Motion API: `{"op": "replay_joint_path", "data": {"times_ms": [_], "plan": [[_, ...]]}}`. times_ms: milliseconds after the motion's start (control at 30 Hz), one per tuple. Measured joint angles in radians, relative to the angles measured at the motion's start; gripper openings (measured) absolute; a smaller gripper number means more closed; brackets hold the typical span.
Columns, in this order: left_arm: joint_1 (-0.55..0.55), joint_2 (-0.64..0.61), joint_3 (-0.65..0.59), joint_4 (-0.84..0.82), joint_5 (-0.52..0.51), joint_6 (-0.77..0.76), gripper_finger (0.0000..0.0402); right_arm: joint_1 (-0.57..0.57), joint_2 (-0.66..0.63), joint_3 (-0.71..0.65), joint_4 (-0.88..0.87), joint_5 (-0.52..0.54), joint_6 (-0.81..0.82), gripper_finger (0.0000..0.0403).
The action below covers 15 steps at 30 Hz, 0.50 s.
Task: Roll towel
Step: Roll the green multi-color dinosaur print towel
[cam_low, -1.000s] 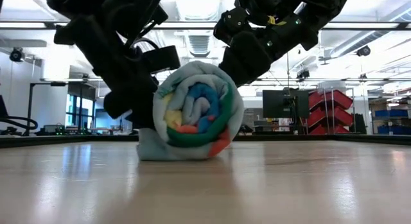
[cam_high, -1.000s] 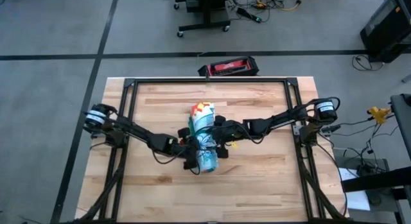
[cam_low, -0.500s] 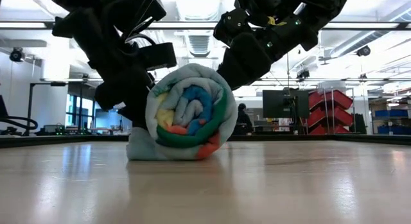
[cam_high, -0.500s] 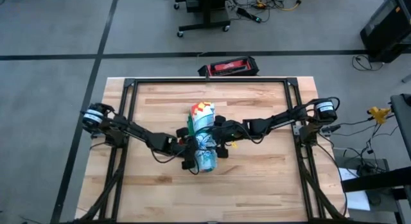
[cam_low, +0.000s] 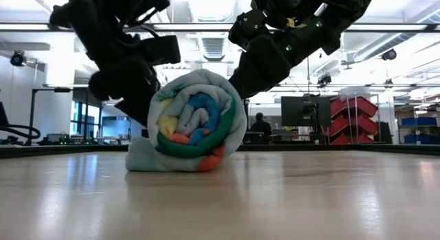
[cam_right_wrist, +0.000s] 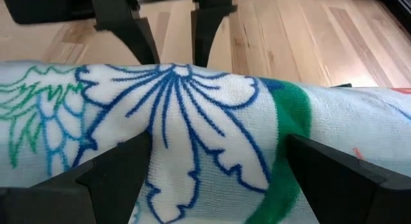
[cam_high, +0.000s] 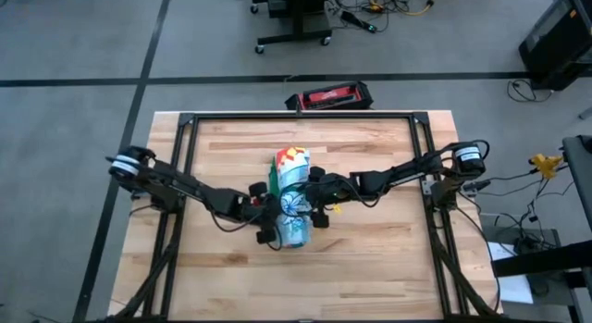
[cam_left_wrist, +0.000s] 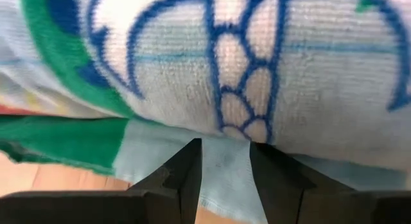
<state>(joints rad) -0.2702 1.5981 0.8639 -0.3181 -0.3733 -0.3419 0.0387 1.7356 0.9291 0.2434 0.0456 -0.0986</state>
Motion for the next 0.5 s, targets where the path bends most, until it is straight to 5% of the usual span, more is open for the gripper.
{"op": "replay_joint_path", "data": {"times_ms": [267,500], "plan": [[-0.002,-0.027,-0.019,-0.091,0.016,-0.057,0.0116,0.0,0.0,0.0,0.0,0.0,0.001,0.0348],[-0.004,0.05,-0.065,0.027,0.043,-0.094,0.0116,0.0,0.0,0.0,0.002,-0.001,0.001,0.0348]]}}
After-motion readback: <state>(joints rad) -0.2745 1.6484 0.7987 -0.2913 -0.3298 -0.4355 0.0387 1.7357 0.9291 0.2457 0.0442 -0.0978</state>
